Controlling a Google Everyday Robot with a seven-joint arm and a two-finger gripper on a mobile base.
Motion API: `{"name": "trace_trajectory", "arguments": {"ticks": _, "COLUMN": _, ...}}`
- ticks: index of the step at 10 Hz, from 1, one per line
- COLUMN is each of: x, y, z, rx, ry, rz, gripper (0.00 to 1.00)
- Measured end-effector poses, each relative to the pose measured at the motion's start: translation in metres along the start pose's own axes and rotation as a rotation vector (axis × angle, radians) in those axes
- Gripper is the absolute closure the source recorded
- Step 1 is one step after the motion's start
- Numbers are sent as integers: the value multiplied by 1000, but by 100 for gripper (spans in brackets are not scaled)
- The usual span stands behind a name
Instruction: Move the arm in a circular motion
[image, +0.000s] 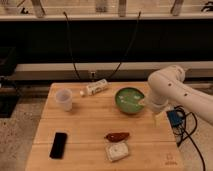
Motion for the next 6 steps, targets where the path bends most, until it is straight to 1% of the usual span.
{"name": "trace_trajectory", "arguments": {"ticks": 1, "x": -3, "y": -11, "z": -1, "rx": 2, "ry": 4, "rz": -3, "gripper": 20}}
{"name": "trace_trajectory", "arguments": {"ticks": 2, "x": -11, "y": -22, "z": -2, "rx": 2, "ry": 9, "rz": -10, "gripper": 20}}
{"name": "trace_trajectory", "arguments": {"ticks": 4, "x": -33, "y": -35, "z": -3, "rx": 3, "ry": 11, "rz": -44, "gripper": 20}}
{"name": "trace_trajectory", "arguments": {"ticks": 6, "x": -58, "y": -50, "z": -3, "rx": 6, "ry": 12, "rz": -95, "gripper": 20}}
